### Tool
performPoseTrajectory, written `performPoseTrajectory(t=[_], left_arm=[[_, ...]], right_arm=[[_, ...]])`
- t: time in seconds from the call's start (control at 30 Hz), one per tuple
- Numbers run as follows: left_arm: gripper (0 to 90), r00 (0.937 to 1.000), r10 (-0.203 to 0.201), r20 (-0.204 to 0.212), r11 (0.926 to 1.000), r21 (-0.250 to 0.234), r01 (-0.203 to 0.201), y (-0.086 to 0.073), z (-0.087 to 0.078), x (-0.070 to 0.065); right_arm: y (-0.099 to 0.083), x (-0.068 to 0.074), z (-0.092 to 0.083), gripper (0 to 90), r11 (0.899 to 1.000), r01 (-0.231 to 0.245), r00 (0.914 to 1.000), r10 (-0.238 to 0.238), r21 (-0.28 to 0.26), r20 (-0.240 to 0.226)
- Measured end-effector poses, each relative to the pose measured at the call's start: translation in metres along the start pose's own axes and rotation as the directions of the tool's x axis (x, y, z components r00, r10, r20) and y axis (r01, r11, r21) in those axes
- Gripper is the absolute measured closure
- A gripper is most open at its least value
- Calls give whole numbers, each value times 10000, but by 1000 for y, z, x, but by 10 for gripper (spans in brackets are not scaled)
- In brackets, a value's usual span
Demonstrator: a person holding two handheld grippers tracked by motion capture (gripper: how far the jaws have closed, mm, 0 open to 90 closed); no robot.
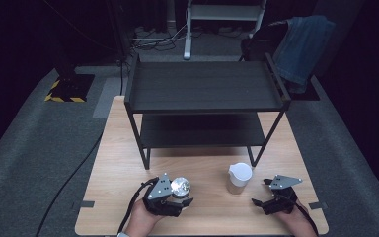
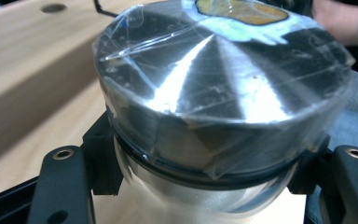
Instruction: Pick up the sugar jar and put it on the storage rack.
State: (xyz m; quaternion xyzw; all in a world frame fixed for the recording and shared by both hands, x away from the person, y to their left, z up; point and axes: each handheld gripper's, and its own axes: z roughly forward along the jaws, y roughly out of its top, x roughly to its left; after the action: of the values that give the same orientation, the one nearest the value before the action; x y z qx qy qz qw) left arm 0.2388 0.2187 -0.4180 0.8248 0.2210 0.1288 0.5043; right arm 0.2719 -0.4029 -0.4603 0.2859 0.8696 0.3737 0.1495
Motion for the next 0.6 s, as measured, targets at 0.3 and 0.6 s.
performPoseTrajectory(t=[0.3, 0.6], left_arm=[[309, 9989, 84, -471, 9989, -447, -105, 27, -21, 7], [309, 9978, 269, -609, 9985, -468, -297, 61, -28, 14]], right_arm=[[0, 0, 0, 54, 10000, 0, 10000, 0, -1, 0], [0, 0, 0, 54, 10000, 18, 10000, -18, -8, -14]])
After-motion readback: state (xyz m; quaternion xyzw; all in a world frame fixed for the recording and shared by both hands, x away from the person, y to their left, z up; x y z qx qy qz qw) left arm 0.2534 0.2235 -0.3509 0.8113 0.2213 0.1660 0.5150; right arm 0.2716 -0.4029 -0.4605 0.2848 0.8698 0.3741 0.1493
